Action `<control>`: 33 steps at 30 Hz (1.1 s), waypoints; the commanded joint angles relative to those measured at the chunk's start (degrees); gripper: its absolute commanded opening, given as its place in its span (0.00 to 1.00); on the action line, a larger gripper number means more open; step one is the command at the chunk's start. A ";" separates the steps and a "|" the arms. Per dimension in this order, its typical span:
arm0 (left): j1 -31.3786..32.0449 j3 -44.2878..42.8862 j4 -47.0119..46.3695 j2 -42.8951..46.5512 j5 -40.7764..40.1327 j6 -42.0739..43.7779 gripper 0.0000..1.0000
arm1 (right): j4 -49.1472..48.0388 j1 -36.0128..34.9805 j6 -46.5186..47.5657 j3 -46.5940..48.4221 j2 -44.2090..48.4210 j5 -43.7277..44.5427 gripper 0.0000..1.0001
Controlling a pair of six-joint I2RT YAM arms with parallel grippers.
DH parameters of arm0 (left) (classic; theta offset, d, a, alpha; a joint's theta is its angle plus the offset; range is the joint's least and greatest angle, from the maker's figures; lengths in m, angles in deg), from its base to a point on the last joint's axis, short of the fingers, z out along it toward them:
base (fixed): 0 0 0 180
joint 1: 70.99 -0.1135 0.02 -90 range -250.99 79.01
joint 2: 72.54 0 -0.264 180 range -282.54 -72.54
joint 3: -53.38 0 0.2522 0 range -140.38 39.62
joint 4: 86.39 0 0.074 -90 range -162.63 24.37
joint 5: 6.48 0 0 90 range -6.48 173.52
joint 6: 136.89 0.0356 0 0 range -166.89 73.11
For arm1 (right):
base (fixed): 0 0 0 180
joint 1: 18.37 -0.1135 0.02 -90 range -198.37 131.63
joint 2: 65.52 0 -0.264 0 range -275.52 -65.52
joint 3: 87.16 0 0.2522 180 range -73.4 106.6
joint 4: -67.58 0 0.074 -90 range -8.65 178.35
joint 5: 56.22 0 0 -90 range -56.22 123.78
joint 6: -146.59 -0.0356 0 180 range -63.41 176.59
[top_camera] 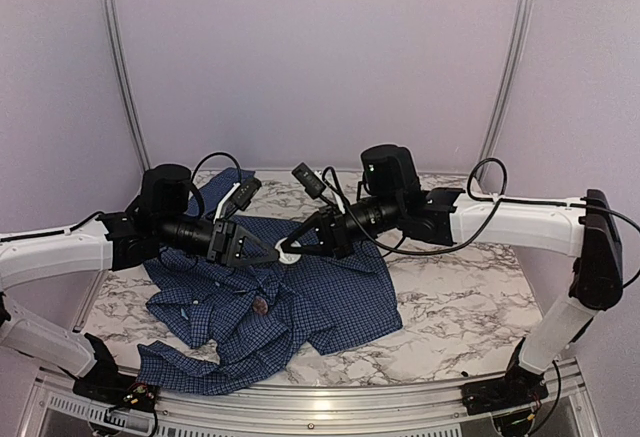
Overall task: Remove the brooch from the garment
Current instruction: Close the brooch securely.
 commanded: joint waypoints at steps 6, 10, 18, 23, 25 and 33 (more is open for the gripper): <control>0.52 0.05 -9.90 -0.18 -0.30 -5.43 0.00 | -3.84 -1.44 1.34 1.99 -0.22 5.65 0.01; 0.50 0.62 -11.98 -0.66 -0.32 -6.94 0.00 | -4.11 -1.43 1.38 2.10 -0.22 7.13 0.01; 0.24 0.94 -13.48 -1.99 0.02 -8.59 0.00 | -4.08 -1.43 1.59 2.30 -0.02 9.30 0.06; 0.06 1.15 -14.69 -2.67 0.27 -9.56 0.00 | -4.08 -1.43 1.75 2.04 0.04 10.41 0.07; 0.06 1.16 -14.61 -2.84 0.45 -9.43 0.00 | -3.98 -1.43 1.70 2.13 -0.04 10.24 0.07; -0.29 -0.92 -4.01 -2.75 -1.59 -0.73 0.00 | -3.80 -1.28 1.07 2.24 0.63 9.48 0.14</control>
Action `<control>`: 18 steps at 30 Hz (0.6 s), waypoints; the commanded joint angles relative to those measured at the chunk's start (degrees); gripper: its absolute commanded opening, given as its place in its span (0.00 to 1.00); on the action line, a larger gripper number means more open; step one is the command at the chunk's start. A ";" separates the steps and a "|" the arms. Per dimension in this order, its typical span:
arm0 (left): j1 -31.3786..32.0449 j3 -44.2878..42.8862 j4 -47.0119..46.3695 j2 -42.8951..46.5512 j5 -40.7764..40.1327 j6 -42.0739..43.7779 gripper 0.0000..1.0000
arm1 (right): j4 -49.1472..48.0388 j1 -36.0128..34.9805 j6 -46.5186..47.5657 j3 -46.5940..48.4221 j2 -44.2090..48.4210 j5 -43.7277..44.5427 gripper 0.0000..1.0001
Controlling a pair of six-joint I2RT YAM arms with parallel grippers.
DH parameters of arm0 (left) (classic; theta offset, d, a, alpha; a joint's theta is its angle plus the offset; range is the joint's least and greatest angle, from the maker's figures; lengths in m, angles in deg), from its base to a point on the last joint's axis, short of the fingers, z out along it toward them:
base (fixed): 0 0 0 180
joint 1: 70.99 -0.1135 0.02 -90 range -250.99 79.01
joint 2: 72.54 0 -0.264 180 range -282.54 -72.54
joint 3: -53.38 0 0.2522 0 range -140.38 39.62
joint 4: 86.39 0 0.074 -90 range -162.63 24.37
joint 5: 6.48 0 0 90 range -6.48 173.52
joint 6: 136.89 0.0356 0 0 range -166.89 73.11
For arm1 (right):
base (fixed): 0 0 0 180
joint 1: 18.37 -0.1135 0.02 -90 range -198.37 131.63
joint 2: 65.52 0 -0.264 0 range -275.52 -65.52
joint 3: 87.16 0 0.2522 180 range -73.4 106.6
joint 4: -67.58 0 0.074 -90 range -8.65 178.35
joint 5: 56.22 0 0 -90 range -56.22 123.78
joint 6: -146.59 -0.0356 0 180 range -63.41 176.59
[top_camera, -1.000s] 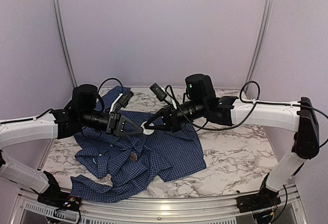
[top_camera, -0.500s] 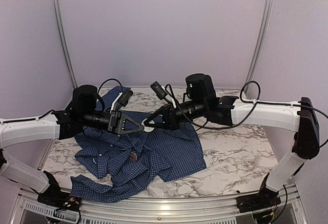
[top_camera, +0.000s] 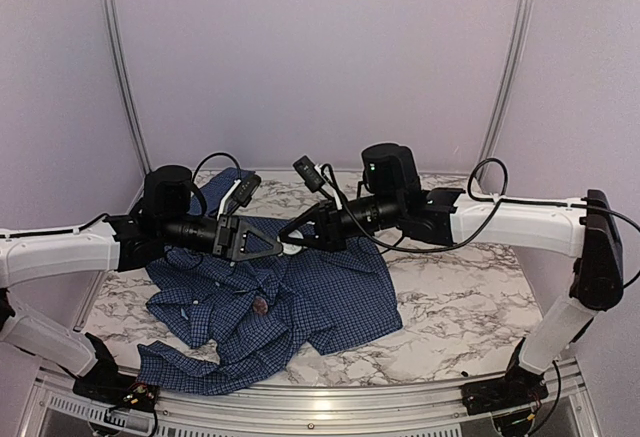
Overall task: Remove the brooch from the garment
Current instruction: Close the brooch securely.
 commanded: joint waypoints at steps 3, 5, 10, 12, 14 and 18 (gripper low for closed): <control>0.76 -3.13 5.35 -0.54 -0.83 6.70 0.00 | -2.40 -0.86 0.22 2.16 0.50 1.70 0.20; 0.76 -3.58 6.27 -0.54 -1.25 7.77 0.00 | -2.71 -0.58 -0.39 2.17 0.59 1.66 0.25; 0.76 -5.46 10.35 -1.15 -2.82 11.41 0.00 | -2.63 0.20 -1.29 2.25 1.24 2.20 0.45; 0.76 -6.27 11.65 -1.56 -3.66 12.58 0.00 | -2.41 0.70 -1.87 2.23 1.59 2.67 0.54; 0.75 -7.04 13.21 -1.83 -4.86 13.98 0.00 | -2.00 1.37 -2.39 2.10 2.32 3.47 0.63; 0.75 -9.00 16.86 -1.95 -8.40 17.61 0.00 | -1.73 2.60 -3.40 1.51 3.68 5.74 0.76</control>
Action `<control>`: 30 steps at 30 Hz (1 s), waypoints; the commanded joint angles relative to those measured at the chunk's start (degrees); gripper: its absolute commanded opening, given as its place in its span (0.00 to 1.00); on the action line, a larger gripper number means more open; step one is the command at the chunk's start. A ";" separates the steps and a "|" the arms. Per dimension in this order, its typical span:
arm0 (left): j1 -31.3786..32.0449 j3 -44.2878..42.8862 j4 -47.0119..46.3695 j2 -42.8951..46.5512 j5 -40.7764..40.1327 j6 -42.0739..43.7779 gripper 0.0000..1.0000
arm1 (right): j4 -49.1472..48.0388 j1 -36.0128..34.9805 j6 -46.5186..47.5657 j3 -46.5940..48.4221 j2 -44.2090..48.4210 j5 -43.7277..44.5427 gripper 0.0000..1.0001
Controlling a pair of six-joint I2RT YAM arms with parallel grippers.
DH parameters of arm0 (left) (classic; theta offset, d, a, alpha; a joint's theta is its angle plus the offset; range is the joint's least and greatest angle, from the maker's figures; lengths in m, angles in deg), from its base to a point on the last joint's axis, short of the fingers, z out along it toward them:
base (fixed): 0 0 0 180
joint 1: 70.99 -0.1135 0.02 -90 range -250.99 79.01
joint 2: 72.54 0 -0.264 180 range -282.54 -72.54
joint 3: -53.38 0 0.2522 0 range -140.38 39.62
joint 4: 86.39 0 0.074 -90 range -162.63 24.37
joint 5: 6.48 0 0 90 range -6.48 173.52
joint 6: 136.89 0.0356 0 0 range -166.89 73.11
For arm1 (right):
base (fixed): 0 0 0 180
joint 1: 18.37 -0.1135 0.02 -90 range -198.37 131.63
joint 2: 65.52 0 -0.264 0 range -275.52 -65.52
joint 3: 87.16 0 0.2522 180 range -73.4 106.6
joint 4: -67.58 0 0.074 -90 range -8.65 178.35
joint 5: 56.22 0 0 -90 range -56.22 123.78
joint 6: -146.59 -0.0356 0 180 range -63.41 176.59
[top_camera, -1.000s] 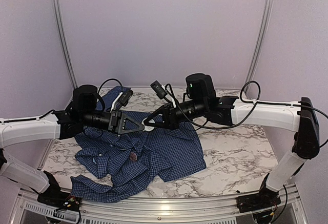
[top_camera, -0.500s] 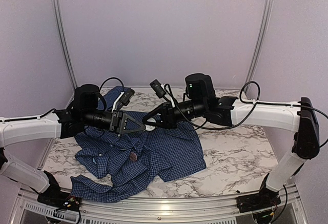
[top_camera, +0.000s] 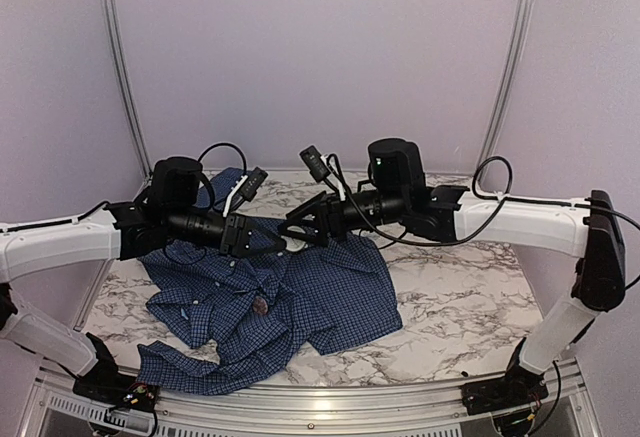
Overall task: Remove the brooch from the garment
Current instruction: Close the brooch securely, then turn over the brooch.
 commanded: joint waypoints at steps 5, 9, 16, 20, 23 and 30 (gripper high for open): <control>0.31 -5.43 8.87 -0.31 -10.86 10.39 0.00 | -0.20 2.57 -3.70 1.04 4.43 7.17 0.82; 1.15 -5.98 9.37 1.09 -19.88 15.49 0.00 | -1.63 3.48 -7.95 0.81 4.80 9.88 0.82; 3.85 -5.63 5.68 5.70 -36.14 29.44 0.00 | -0.74 3.54 -13.55 2.41 4.29 13.36 0.79; 7.58 -4.57 2.14 7.96 -47.73 39.85 0.00 | 0.26 3.57 -16.14 4.23 3.23 12.77 0.75; 10.75 -3.70 -1.08 8.51 -56.22 47.47 0.00 | 0.11 3.50 -18.02 5.10 2.80 12.24 0.72; 17.48 -0.79 -9.97 7.45 -71.71 65.29 0.00 | -0.88 3.59 -22.36 6.42 1.89 10.03 0.67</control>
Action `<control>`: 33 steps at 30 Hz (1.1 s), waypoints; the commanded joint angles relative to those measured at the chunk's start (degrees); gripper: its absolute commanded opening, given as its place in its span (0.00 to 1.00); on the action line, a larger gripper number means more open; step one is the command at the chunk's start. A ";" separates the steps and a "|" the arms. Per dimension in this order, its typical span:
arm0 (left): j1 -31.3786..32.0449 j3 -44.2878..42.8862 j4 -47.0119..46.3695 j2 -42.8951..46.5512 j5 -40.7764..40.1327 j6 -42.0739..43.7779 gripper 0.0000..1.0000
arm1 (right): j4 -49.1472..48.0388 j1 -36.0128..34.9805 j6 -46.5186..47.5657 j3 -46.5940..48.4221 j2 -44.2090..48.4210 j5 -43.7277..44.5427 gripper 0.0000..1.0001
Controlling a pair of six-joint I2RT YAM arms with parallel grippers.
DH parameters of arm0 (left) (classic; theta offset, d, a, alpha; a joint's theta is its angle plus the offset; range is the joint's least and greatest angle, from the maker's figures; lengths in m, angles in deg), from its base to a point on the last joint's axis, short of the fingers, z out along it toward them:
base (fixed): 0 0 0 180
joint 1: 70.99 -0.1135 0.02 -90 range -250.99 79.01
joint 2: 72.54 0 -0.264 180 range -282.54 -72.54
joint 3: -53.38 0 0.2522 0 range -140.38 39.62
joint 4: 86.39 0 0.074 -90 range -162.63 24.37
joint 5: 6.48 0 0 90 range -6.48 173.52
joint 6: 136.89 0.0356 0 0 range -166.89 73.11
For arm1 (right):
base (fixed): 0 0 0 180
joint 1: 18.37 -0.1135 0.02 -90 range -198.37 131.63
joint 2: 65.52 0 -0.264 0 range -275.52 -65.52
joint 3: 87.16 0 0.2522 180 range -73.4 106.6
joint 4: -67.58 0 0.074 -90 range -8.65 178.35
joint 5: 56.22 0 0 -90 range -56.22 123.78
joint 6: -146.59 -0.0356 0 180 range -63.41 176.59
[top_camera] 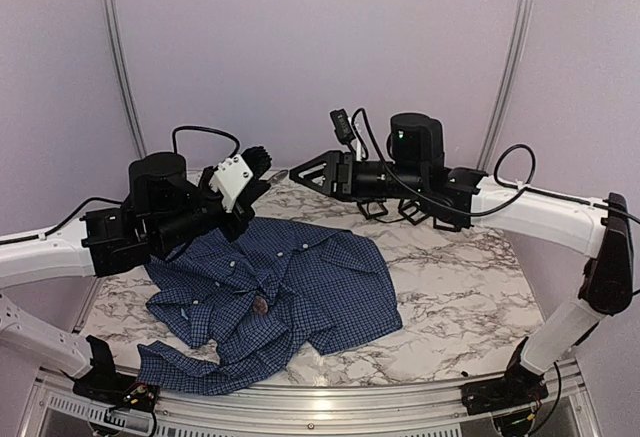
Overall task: Remove the brooch from the garment
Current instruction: Turn over the brooch, then pass from the left arm to the right
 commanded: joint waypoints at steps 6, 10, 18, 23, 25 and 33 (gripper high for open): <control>8.33 7.15 -21.10 -2.43 -24.46 31.01 0.00 | 0.96 0.34 -4.99 3.73 -1.94 -1.90 0.61; 10.94 10.40 -33.32 -5.64 -30.62 43.97 0.00 | 1.36 0.40 -5.56 4.50 -3.04 -3.23 0.56; 12.04 14.37 -60.05 -14.89 -36.72 64.92 0.00 | 2.18 0.42 -6.74 5.65 -5.84 -3.91 0.50; 12.81 15.35 -64.57 -16.58 -36.54 67.11 0.00 | 0.85 0.37 -8.34 6.17 -8.10 -5.54 0.46; 13.15 15.81 -65.67 -17.22 -36.43 68.25 0.00 | 0.17 0.36 -9.01 6.19 -8.50 -5.88 0.44; 13.32 16.50 -64.71 -18.21 -36.40 68.34 0.00 | -1.72 0.38 -10.89 6.18 -8.77 -7.35 0.38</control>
